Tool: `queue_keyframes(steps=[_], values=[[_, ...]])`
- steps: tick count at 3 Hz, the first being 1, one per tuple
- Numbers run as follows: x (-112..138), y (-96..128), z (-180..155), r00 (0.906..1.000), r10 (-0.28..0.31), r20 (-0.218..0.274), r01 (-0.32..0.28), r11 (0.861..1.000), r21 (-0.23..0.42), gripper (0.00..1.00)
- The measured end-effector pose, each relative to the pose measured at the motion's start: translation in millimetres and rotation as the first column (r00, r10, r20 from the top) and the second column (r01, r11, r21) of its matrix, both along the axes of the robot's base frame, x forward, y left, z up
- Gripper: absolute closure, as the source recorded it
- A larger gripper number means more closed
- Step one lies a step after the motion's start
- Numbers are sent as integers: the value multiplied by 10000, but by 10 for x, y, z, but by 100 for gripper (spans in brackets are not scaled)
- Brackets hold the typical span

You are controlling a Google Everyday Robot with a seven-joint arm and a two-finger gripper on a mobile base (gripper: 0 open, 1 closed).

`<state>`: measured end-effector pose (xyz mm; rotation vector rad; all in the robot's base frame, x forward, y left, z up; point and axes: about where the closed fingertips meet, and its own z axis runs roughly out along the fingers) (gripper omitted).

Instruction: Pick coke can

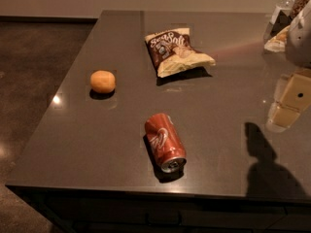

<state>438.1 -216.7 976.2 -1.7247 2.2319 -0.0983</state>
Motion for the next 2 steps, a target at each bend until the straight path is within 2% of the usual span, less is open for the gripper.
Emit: queue_keyframes(steps=[1,2], values=[[0,0,0,10000,0,2,0,10000,0,0],[2,142,-9,9981,604,-78,-603,9982,54,0]])
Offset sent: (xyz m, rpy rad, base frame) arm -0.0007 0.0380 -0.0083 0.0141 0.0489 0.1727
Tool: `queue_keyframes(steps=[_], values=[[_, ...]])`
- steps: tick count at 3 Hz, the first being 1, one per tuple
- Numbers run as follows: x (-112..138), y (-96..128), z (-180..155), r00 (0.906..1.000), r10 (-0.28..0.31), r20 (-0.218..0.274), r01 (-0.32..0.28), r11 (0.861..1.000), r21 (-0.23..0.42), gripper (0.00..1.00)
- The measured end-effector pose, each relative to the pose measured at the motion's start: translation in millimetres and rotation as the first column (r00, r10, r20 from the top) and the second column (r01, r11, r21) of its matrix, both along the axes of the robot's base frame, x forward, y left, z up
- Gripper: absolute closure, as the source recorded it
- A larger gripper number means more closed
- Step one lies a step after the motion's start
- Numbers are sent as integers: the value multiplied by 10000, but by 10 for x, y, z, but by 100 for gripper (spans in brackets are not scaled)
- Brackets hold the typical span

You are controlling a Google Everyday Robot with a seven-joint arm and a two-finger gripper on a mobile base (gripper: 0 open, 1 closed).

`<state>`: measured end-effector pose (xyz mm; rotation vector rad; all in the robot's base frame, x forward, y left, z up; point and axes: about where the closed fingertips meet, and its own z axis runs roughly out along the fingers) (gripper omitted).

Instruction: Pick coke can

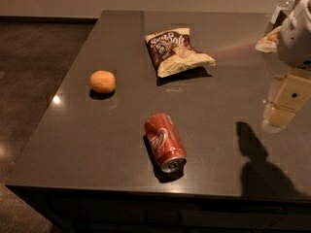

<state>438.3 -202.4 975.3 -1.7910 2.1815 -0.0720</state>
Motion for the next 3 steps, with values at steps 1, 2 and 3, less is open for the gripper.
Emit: queue_keyframes(steps=[1,2,3], values=[[-31,293,-57,9925,1223,2,-1223,9925,75,0],[-73,682,-203,9437,3303,146,-3304,9438,10,0],[-103,1025,-334,8566,5146,383,-5153,8569,113,0]])
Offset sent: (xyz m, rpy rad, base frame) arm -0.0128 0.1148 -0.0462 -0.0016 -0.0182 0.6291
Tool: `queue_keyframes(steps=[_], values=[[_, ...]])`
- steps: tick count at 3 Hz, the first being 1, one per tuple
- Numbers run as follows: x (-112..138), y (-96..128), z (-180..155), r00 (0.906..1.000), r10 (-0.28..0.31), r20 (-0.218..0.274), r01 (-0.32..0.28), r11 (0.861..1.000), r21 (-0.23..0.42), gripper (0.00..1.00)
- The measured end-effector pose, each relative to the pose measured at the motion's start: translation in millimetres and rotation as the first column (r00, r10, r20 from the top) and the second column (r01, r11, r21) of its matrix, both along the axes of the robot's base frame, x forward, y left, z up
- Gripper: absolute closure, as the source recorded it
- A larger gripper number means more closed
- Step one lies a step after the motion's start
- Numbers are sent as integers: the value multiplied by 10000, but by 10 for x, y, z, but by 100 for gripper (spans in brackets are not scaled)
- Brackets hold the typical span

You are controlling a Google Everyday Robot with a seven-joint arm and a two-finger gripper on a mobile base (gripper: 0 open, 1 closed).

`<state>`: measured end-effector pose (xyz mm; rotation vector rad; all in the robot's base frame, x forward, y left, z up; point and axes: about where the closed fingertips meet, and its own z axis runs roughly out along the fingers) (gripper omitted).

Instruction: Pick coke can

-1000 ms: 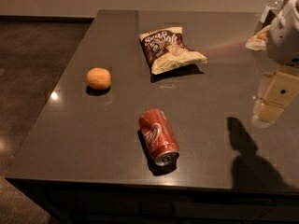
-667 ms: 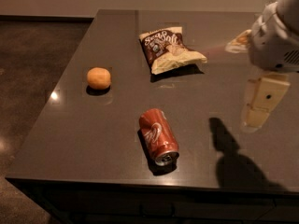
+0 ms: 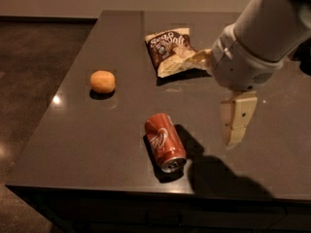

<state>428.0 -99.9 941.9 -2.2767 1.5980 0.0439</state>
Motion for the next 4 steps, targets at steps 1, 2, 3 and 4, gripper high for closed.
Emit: queue_keyframes(steps=[1,2,3,4], values=[[-60,279,-114,9790,2018,284,-2017,9794,-92,0],[-136,487,-247,9133,4035,561,-4003,9144,-598,0],[-152,602,-395,8253,5605,686,-5492,8250,-1332,0],[-103,623,-501,7491,6591,664,-6384,7450,-1934,0]])
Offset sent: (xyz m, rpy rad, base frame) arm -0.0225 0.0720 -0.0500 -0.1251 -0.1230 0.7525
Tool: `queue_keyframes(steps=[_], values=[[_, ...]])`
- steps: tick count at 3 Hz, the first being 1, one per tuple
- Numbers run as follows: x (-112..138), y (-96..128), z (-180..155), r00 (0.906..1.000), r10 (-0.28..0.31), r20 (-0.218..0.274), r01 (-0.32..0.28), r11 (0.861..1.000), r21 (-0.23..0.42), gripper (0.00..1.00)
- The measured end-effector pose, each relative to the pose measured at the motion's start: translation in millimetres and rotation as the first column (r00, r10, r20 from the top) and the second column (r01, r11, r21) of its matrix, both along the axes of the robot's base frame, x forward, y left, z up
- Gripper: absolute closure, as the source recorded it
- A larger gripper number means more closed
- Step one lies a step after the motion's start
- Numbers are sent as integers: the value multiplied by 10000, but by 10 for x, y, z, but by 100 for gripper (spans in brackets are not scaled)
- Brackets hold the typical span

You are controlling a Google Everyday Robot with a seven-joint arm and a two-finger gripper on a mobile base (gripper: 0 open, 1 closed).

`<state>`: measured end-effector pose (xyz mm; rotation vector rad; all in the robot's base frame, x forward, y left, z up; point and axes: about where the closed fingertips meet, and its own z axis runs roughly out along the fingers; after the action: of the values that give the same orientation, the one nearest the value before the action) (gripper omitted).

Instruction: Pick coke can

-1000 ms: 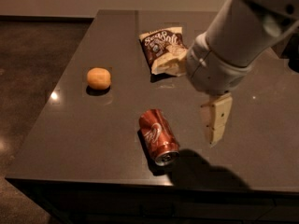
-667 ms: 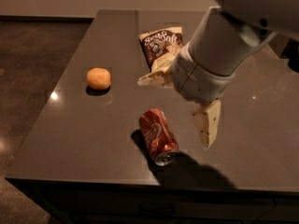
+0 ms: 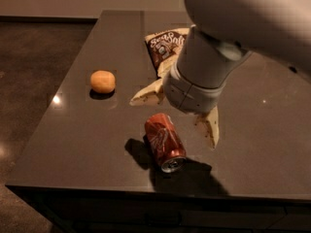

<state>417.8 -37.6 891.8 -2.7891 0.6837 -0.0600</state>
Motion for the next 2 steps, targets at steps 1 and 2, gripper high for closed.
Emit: queue_keyframes(steps=[1,2], values=[[5,-2,-85,9946,1022,206,-1009,9933,-557,0],[-82,-42,-214,9745,2235,225,-2180,9651,-1449,0]])
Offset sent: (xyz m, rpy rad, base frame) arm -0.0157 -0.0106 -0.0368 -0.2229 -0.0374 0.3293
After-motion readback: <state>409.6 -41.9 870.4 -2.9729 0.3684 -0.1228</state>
